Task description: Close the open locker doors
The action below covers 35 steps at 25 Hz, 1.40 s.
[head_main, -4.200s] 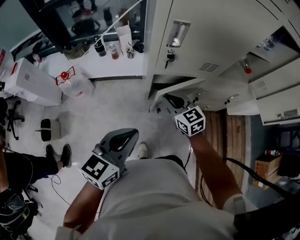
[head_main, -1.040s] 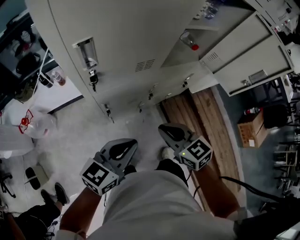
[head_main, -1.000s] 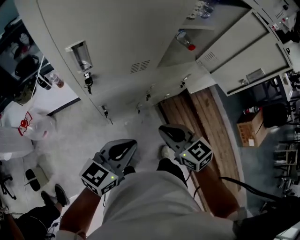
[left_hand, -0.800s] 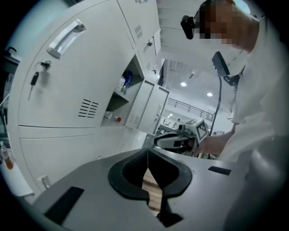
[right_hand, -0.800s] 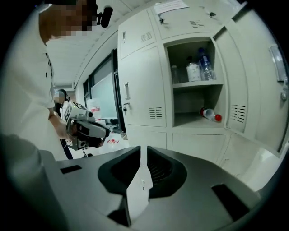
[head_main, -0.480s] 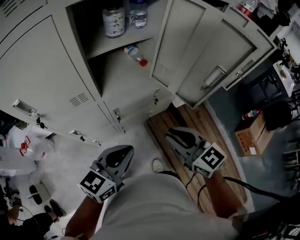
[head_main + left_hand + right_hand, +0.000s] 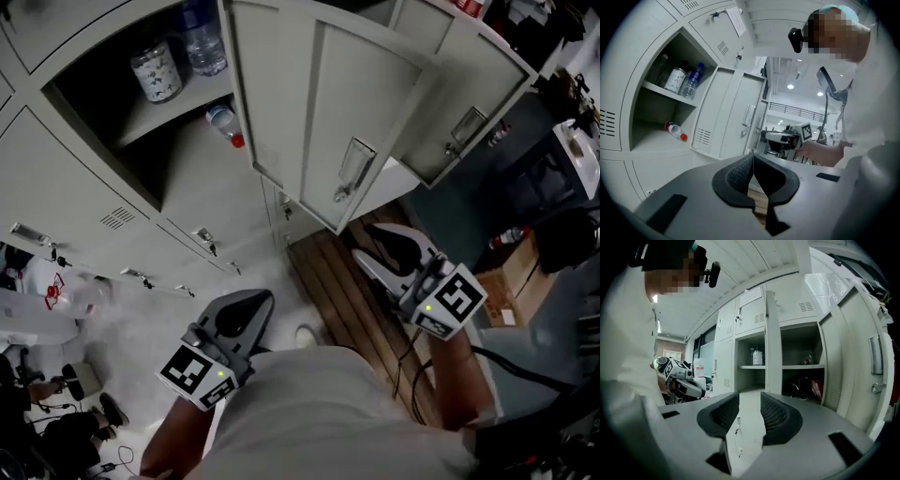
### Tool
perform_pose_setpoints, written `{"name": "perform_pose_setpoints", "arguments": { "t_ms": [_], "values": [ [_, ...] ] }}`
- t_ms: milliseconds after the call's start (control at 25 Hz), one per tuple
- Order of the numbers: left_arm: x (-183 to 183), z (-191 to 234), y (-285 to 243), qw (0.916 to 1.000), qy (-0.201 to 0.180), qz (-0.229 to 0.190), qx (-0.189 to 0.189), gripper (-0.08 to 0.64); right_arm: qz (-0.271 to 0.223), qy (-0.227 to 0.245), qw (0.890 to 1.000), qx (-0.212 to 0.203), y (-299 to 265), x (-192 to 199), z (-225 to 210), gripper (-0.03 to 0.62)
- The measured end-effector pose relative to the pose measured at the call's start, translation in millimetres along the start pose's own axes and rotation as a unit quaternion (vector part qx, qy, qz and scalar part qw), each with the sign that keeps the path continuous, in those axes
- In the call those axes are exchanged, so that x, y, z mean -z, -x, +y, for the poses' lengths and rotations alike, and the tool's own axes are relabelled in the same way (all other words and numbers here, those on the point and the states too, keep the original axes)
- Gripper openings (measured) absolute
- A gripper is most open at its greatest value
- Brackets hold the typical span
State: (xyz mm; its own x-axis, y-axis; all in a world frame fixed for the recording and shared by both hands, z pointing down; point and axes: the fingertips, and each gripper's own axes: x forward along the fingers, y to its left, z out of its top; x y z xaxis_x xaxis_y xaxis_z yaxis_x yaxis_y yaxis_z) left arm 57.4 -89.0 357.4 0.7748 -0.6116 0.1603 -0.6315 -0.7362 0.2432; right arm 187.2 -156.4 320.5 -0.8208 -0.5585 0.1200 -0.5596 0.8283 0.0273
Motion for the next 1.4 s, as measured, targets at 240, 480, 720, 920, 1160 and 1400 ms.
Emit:
{"name": "perform_pose_setpoints", "arguments": {
  "t_ms": [240, 480, 720, 920, 1160, 1400],
  "values": [
    [-7.9, -10.3, -18.9, 1.0, -0.001, 0.001, -0.01, 0.012, -0.027, -0.01, 0.999, -0.036, 5.1, -20.2, -40.7, 0.112],
    [-14.6, -13.7, -16.1, 0.9993, -0.004, -0.008, -0.037, 0.012, -0.052, -0.008, 0.995, -0.082, -6.5, -35.8, -56.9, 0.112],
    [-5.2, -13.2, -5.5, 0.9977, 0.004, -0.005, -0.067, 0.012, -0.064, -0.022, 0.991, -0.117, -14.3, -42.3, -61.5, 0.112],
    [-6.9, -12.6, -1.4, 0.9967, 0.005, -0.009, -0.081, 0.012, -0.066, -0.031, 0.988, -0.134, -20.8, -39.6, -57.6, 0.112],
    [-3.0, -15.8, 1.3, 0.9959, 0.009, -0.003, -0.09, 0.012, -0.074, -0.033, 0.985, -0.15, -21.9, -41.7, -44.9, 0.103],
    [2.1, -11.0, 8.2, 0.9952, 0.012, -0.001, -0.097, 0.012, -0.077, -0.031, 0.982, -0.168, -28.8, -41.9, -21.4, 0.103]
  ]
}}
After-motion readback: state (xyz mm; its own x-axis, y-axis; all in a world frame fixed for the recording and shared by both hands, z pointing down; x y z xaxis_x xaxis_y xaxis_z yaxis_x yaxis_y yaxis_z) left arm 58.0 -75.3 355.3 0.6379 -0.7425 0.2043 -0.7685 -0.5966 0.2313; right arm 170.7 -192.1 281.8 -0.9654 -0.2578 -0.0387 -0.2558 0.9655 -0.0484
